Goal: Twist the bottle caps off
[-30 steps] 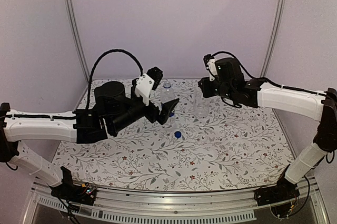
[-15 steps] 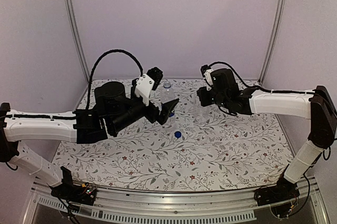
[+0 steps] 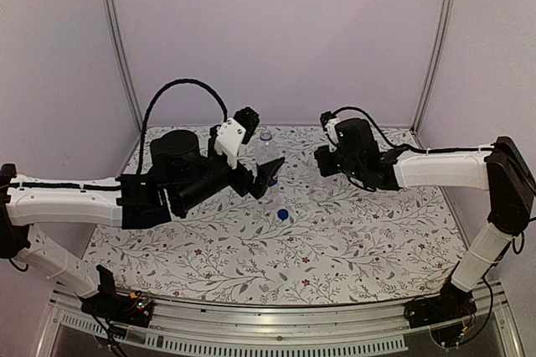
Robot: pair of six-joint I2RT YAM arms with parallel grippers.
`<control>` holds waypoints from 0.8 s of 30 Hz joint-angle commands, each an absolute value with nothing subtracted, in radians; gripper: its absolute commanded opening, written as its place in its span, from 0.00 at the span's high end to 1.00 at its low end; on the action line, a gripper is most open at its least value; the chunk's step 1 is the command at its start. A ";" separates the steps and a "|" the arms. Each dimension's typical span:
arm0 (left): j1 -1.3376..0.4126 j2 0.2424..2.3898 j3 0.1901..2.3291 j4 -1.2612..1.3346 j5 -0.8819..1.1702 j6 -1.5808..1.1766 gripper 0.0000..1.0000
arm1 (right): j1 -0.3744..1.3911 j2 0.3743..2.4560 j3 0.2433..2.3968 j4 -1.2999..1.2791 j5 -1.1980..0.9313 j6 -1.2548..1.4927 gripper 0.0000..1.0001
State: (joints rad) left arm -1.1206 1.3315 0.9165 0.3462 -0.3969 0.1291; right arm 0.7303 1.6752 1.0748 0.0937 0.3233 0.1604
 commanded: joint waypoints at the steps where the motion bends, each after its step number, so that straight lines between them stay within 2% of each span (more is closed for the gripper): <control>1: -1.116 1.333 0.909 0.359 -0.399 0.141 0.00 | 0.723 1.689 1.049 0.141 0.341 0.162 1.00; 13: -1.116 1.331 0.909 0.357 -0.394 0.141 0.00 | 0.721 1.669 1.020 0.146 0.328 0.169 1.00; 24: -1.115 1.332 0.911 0.352 -0.390 0.142 0.00 | 0.721 1.649 1.011 0.140 0.328 0.168 0.78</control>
